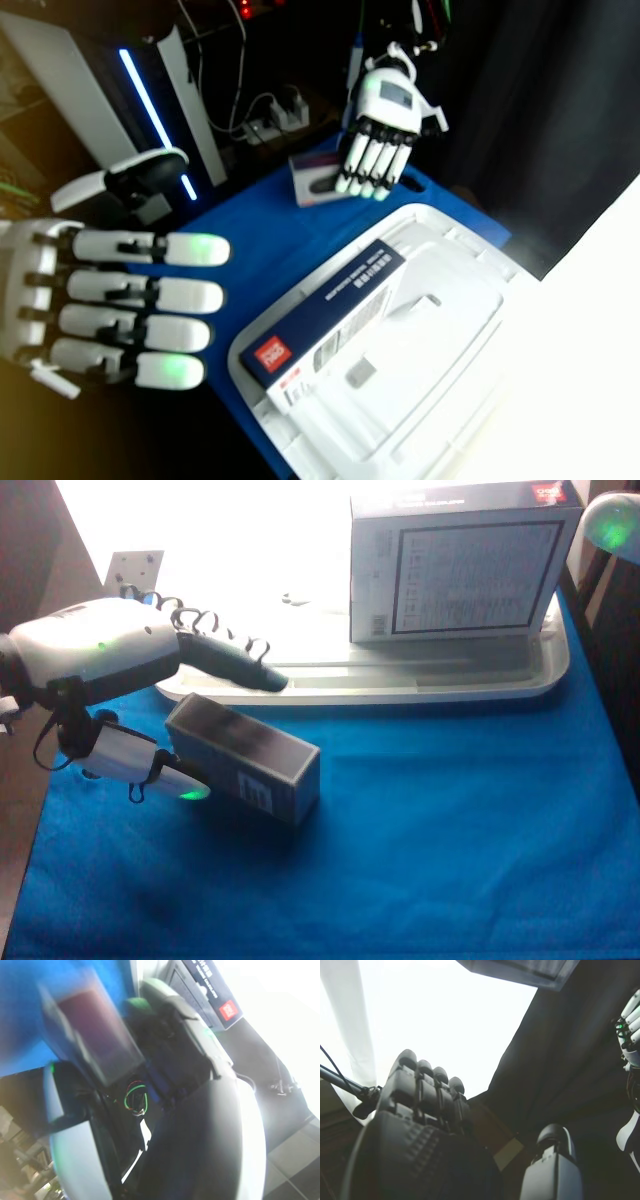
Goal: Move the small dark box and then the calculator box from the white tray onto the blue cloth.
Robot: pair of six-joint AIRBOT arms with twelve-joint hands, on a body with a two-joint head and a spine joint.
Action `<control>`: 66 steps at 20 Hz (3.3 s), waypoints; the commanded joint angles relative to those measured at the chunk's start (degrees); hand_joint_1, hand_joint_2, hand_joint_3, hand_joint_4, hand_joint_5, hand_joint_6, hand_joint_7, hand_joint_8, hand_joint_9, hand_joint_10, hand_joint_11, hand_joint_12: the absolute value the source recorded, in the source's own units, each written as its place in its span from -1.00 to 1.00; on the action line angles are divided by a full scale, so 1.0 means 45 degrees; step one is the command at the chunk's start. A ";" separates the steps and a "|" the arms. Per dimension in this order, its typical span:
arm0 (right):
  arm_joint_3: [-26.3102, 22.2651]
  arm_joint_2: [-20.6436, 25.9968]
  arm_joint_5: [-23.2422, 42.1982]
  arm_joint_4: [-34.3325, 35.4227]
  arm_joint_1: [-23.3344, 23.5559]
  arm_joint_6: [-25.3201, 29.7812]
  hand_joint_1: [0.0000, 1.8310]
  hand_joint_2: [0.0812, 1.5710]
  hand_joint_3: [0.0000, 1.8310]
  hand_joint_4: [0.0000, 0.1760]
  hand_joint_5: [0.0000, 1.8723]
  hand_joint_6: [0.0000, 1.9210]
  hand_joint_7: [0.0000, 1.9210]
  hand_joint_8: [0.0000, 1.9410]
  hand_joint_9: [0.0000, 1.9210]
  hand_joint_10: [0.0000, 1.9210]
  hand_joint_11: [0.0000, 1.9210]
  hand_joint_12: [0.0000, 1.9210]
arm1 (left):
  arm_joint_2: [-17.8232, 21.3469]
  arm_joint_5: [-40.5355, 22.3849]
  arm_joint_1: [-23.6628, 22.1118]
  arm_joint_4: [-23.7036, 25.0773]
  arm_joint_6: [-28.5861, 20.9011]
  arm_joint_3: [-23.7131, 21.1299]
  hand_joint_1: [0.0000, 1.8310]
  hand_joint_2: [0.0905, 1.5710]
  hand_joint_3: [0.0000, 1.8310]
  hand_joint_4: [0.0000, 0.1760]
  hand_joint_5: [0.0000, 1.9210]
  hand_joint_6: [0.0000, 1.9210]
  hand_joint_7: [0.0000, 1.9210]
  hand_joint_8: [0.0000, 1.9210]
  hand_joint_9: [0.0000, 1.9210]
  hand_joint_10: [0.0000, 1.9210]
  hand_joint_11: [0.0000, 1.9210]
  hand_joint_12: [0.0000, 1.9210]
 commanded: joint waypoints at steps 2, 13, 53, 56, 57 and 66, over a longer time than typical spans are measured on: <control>-0.0037 -0.0008 0.1489 0.0200 0.0226 0.0092 -0.67 0.00 -1.00 -0.65 -0.87 -1.00 -0.89 -1.00 -0.92 -0.99 -0.95 -0.82 | -0.0082 -0.1380 -0.0088 -0.0476 -0.0057 0.0052 0.18 0.04 -1.00 -0.92 -0.67 -1.00 -0.61 -1.00 -0.63 -1.00 -0.62 -0.95; 0.0237 -0.0048 -0.0007 -0.0238 0.0965 0.0096 -0.40 -0.09 -1.00 -0.91 -0.90 -1.00 -0.83 -1.00 -0.83 -0.99 -0.90 -0.67 | 0.0300 -0.2684 -0.0172 -0.2363 0.0266 0.0497 0.06 0.10 -0.98 -0.63 -0.76 -1.00 -0.61 -0.98 -0.57 -0.99 -0.54 -0.94; 0.4398 -0.2902 -0.6302 -0.1187 0.3022 0.1607 0.39 0.24 -1.00 -0.95 0.23 -0.27 0.45 -0.74 0.52 -1.00 0.22 -0.10 | -0.0527 -0.5271 -0.0610 -0.4403 0.1889 0.0626 0.09 0.05 -1.00 -0.71 -0.81 -1.00 -0.59 -1.00 -0.56 -1.00 -0.95 -0.11; 0.4324 -0.2901 -0.6173 -0.1310 0.3023 0.1707 0.40 0.26 -1.00 -1.00 0.20 -0.34 0.38 -0.49 0.55 -0.99 0.12 0.11 | -0.0595 -0.5266 -0.0526 -0.4500 0.1886 0.0682 0.08 0.04 -1.00 -0.77 -0.81 -1.00 -0.57 -0.99 -0.55 -1.00 -0.95 -0.12; 0.4338 -0.2901 -0.5928 -0.1504 0.3027 0.2103 0.41 0.26 -1.00 -1.00 0.20 -0.36 0.35 -0.40 0.54 -1.00 0.12 0.12 | -0.0605 -0.5259 -0.0503 -0.4534 0.1886 0.0699 0.10 0.04 -1.00 -0.76 -0.81 -1.00 -0.57 -0.99 -0.55 -1.00 -0.95 -0.12; 0.3132 -0.2371 -0.4277 -0.3478 0.3978 0.2939 0.41 0.24 -1.00 -1.00 0.34 -0.64 0.36 -0.41 0.58 -0.98 0.20 0.08 | -0.0597 -0.5018 -0.0009 -0.5366 0.1998 0.0831 0.14 0.03 -1.00 -0.76 -0.82 -1.00 -0.55 -1.00 -0.55 -1.00 -0.94 -0.12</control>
